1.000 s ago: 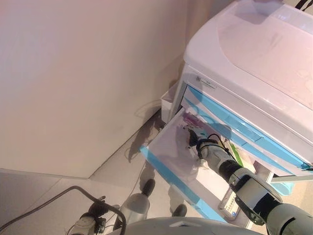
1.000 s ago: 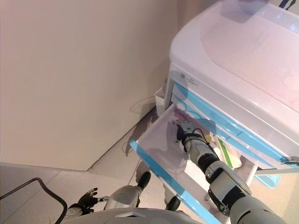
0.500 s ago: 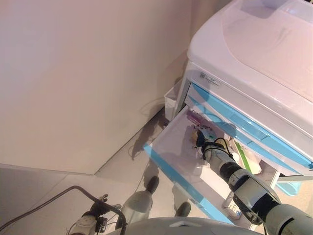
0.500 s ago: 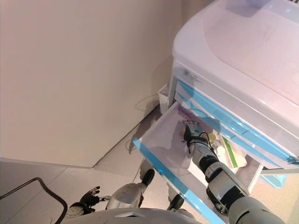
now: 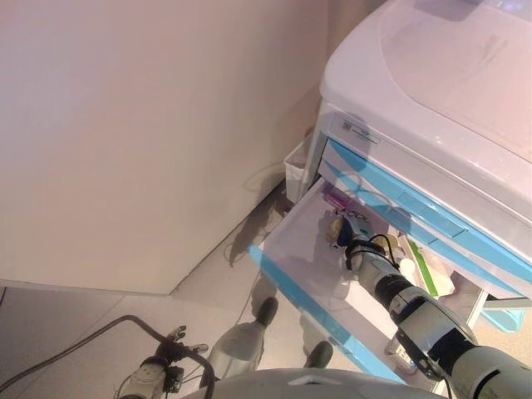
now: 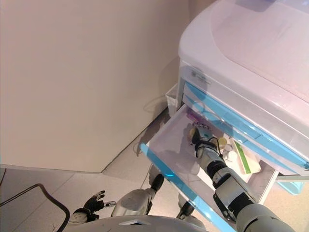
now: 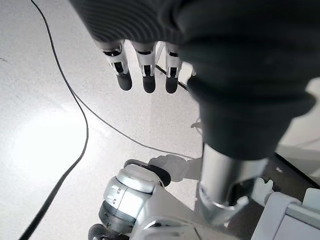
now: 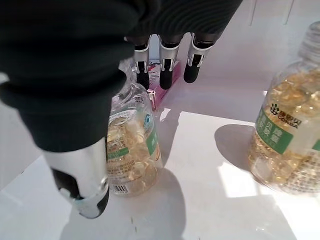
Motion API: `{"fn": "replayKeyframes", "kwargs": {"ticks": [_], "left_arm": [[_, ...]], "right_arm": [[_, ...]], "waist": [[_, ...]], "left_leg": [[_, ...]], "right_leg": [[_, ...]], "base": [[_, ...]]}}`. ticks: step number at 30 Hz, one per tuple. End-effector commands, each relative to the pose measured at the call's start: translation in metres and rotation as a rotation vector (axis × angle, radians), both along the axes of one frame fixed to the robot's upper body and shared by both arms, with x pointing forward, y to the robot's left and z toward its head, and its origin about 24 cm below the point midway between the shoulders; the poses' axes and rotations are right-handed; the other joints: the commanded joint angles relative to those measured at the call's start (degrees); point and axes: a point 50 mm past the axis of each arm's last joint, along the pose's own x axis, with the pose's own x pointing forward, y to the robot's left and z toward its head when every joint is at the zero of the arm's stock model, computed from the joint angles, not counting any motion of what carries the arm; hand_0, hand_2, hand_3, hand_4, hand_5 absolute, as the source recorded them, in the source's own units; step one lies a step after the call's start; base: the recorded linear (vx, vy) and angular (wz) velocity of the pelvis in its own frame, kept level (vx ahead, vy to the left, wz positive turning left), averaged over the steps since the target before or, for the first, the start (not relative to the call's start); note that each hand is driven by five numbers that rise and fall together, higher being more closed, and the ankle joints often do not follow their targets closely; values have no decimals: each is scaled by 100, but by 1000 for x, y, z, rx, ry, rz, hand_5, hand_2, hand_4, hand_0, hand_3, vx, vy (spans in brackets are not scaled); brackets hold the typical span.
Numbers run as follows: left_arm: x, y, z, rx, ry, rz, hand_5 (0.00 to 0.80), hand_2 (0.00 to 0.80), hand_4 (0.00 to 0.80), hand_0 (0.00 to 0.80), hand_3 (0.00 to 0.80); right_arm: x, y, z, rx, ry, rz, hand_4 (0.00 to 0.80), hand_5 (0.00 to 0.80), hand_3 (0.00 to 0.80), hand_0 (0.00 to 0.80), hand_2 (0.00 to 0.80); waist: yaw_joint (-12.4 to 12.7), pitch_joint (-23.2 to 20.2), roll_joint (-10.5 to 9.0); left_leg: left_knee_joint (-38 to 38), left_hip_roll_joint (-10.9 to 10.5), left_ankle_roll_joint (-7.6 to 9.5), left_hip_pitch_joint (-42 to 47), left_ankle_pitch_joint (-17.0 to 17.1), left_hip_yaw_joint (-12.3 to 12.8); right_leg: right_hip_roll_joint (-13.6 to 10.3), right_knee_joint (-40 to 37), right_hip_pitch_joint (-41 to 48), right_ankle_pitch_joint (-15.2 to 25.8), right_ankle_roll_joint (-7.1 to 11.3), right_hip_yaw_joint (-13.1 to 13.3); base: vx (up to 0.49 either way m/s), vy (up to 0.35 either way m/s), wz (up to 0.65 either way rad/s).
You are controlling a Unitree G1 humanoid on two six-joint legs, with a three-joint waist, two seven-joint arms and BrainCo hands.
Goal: Open the drawer and pick up the medicine
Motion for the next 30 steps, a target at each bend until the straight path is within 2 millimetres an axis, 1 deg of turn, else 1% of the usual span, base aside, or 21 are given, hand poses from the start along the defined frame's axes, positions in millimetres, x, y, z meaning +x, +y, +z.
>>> {"fn": "replayKeyframes", "kwargs": {"ticks": [1,3,4,5,6,7,15,25,26,27,28,30], "left_arm": [[-5,0,-1,8,16,-45,0,0,0,0,0],[-5,1,-1,10,16,-48,0,0,0,0,0],[-4,1,-1,11,17,-49,0,0,0,0,0],[-4,1,-1,13,16,-49,0,0,0,0,0],[-4,1,-1,14,16,-49,0,0,0,0,0],[-3,1,-1,15,14,-50,0,0,0,0,0],[-1,0,0,20,13,-60,0,0,0,0,0],[-1,4,0,30,18,-59,0,0,0,0,0],[-1,5,0,32,21,-59,0,0,0,0,0],[-1,5,0,33,22,-59,0,0,0,0,0],[-1,6,1,35,23,-59,0,0,0,0,0],[0,7,1,35,21,-55,0,0,0,0,0]], "right_arm": [[11,-5,12,-25,-21,-13,0,0,0,0,0],[9,-5,10,-24,-12,-13,0,0,0,0,0],[9,-5,10,-25,-8,-13,169,169,169,169,169],[9,-4,9,-26,-3,-11,455,455,455,455,455],[9,-4,9,-25,3,-8,536,536,536,536,536],[9,-4,9,-29,4,-5,800,800,800,800,800],[5,-1,3,-30,23,7,800,800,800,800,800],[6,2,5,-29,8,32,800,800,800,800,800],[6,3,5,-27,12,35,653,653,653,653,653],[6,3,5,-25,25,34,386,386,386,386,386],[6,2,4,-25,36,36,0,0,0,0,0],[4,3,2,-35,71,52,0,0,0,0,0]], "waist": [[111,-115,119],[115,-117,109],[115,-116,104],[115,-117,93],[111,-119,85],[109,-113,79],[123,-129,50],[95,-122,-1],[88,-124,-9],[80,-126,-14],[76,-128,-23],[63,-142,-44]], "left_leg": [[-134,-68,107,-6,-162,114],[-136,-68,107,-6,-164,118],[-138,-65,107,-3,-163,118],[-139,-63,107,-1,-165,117],[-141,-60,108,3,-164,120],[-142,-55,106,2,-164,126],[-146,-56,104,11,-167,112],[-148,-46,109,42,-183,118],[-147,-46,111,56,-193,122],[-143,-41,109,67,-200,134],[-140,-36,108,73,-208,141],[-138,-24,106,87,-226,162]], "right_leg": [[-439,828,-338,81,271,144],[-440,826,-336,83,275,147],[-441,829,-340,87,277,148],[-438,825,-341,87,277,152],[-437,824,-341,90,279,158],[-439,824,-343,92,283,159],[-432,819,-345,98,290,157],[-418,824,-335,106,299,186],[-416,825,-332,109,298,193],[-414,832,-338,111,300,201],[-412,829,-334,112,305,208],[-408,817,-333,109,316,228]], "base": [[0,0,0],[0,0,0],[0,0,0],[0,0,0],[0,0,0],[0,0,0],[0,0,0],[0,0,0],[0,0,0],[0,0,0],[0,0,0],[11,-9,-4]]}}
